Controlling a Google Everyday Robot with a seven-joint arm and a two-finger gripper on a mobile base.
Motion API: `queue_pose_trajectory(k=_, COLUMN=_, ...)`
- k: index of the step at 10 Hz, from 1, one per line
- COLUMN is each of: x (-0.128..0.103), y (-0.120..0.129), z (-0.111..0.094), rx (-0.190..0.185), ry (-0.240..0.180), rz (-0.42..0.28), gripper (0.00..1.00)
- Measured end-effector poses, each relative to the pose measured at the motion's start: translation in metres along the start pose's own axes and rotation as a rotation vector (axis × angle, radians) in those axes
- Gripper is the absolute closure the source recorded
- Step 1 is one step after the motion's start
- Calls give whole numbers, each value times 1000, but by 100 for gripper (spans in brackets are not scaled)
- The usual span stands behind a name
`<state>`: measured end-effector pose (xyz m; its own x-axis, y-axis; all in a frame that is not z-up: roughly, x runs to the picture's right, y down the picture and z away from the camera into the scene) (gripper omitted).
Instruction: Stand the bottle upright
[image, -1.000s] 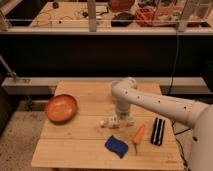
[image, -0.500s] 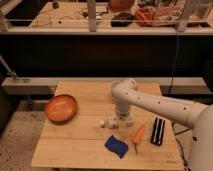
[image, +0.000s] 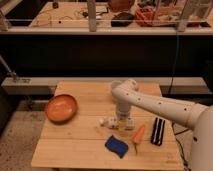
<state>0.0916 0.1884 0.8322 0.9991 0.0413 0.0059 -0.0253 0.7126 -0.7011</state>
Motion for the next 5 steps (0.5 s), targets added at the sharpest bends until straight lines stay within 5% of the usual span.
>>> queue_pose_trajectory(k=3, x=1, y=1, z=2, rx=-4, ry=-8, rz=8, gripper=47)
queue_pose_trajectory(k=5, x=1, y=1, z=4, rx=-5, ry=-17, rz=13, gripper=43)
